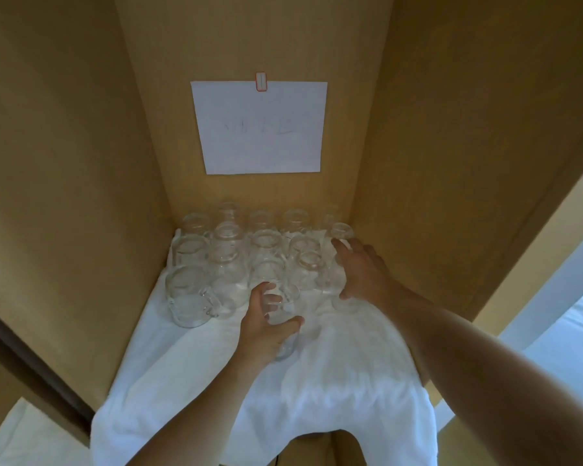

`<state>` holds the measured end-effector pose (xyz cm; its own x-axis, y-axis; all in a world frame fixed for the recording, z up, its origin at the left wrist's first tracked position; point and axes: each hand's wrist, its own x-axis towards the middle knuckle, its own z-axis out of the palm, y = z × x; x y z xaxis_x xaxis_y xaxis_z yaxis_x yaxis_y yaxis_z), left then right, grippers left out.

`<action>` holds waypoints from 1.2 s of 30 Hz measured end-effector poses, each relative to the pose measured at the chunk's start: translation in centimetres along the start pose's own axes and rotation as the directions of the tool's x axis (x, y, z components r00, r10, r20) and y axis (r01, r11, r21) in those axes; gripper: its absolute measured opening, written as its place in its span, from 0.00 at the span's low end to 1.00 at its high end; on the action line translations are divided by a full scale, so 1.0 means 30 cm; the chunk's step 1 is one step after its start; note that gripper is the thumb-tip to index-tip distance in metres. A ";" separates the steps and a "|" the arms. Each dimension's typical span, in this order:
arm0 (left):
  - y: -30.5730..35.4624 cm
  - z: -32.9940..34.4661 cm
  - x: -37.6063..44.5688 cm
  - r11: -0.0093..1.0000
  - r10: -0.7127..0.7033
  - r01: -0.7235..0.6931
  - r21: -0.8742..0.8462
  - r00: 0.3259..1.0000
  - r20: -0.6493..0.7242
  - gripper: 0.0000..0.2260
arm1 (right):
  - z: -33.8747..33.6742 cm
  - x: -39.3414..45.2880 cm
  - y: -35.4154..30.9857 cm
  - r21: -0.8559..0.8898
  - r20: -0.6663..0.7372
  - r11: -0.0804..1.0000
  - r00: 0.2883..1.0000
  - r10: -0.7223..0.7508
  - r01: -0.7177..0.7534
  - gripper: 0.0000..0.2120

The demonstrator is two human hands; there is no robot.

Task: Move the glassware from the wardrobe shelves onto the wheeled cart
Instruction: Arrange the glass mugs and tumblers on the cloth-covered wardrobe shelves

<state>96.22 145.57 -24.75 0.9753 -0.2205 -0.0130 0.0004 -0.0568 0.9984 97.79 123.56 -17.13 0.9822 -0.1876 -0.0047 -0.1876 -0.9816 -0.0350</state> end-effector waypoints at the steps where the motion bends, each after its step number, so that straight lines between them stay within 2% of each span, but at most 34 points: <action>1: 0.001 -0.002 -0.002 1.000 -0.002 0.002 -0.002 1.000 0.002 0.37 | 0.011 -0.019 -0.003 0.022 -0.037 1.000 0.999 0.011 -0.010 0.59; 4: -0.008 -0.015 -0.010 1.000 0.000 0.000 -0.009 1.000 0.011 0.37 | 0.056 -0.099 -0.012 0.141 -0.207 0.988 0.975 0.085 -0.056 0.50; 6: -0.014 -0.023 -0.012 1.000 0.010 -0.011 0.018 1.000 0.025 0.36 | 0.098 -0.158 -0.023 0.257 -0.337 0.962 0.925 0.175 -0.088 0.39; 8: -0.010 -0.023 -0.014 0.997 0.018 -0.020 0.070 1.000 0.017 0.33 | 0.143 -0.207 -0.039 0.399 -0.373 0.912 0.893 0.253 -0.091 0.27; 10: 0.006 -0.014 -0.015 0.990 0.028 -0.023 0.140 0.999 -0.036 0.33 | 0.184 -0.242 -0.063 0.474 -0.318 0.876 0.910 0.266 -0.091 0.19; 12: 0.028 -0.012 -0.018 0.981 0.014 0.004 0.196 0.996 -0.091 0.33 | 0.222 -0.267 -0.091 0.504 -0.230 0.857 0.939 0.256 -0.110 0.17; 15: 0.068 -0.047 -0.024 0.984 -0.033 0.052 0.172 0.993 -0.114 0.33 | 0.258 -0.281 -0.139 0.617 -0.055 0.762 0.955 0.290 -0.196 0.14; 16: 0.083 -0.069 -0.028 0.987 -0.046 0.063 0.147 0.992 -0.116 0.33 | 0.260 -0.280 -0.154 0.696 0.032 0.674 0.949 0.314 -0.246 0.15; 18: 0.110 -0.120 -0.039 0.995 -0.093 0.097 0.029 0.988 -0.126 0.31 | 0.251 -0.279 -0.185 0.857 0.265 0.361 0.915 0.305 -0.368 0.19; 19: 0.121 -0.147 -0.047 0.991 -0.130 0.125 -0.045 0.984 -0.119 0.31 | 0.243 -0.280 -0.199 0.880 0.371 0.211 0.894 0.253 -0.425 0.22; 20: 0.130 -0.173 -0.058 0.983 -0.162 0.152 -0.107 0.982 -0.095 0.30 | 0.236 -0.284 -0.211 0.876 0.446 0.112 0.877 0.179 -0.468 0.26; 23: 0.138 -0.237 -0.098 0.964 -0.187 0.188 -0.187 0.982 0.026 0.30 | 0.242 -0.288 -0.256 0.832 0.539 -0.115 0.840 -0.059 -0.542 0.33; 25: 0.128 -0.265 -0.120 0.966 -0.179 0.189 -0.177 0.981 0.072 0.30 | 0.264 -0.286 -0.298 0.810 0.535 -0.206 0.835 -0.124 -0.550 0.33; 29: 0.093 -0.337 -0.144 0.984 -0.152 0.157 -0.084 0.986 0.066 0.32 | 0.288 -0.276 -0.381 0.806 0.499 -0.289 0.855 -0.140 -0.517 0.30; 31: 0.061 -0.393 -0.154 0.994 -0.110 0.111 -0.017 0.993 0.034 0.33 | 0.264 -0.263 -0.405 0.827 0.457 -0.283 0.874 -0.164 -0.486 0.26; 34: 0.014 -0.470 -0.168 0.985 -0.049 0.054 0.163 0.998 -0.033 0.32 | 0.205 -0.246 -0.443 0.918 0.361 -0.081 0.903 -0.232 -0.388 0.24; 36: -0.018 -0.497 -0.171 0.942 -0.019 0.046 0.333 0.996 -0.083 0.33 | 0.172 -0.236 -0.483 0.942 0.336 0.085 0.924 -0.181 -0.325 0.26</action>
<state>94.51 161.26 -24.41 0.9900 -0.1382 -0.0275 -0.0286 -0.3875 0.9214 93.56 139.30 -21.74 0.9426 0.0162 -0.3334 -0.3336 0.0103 -0.9427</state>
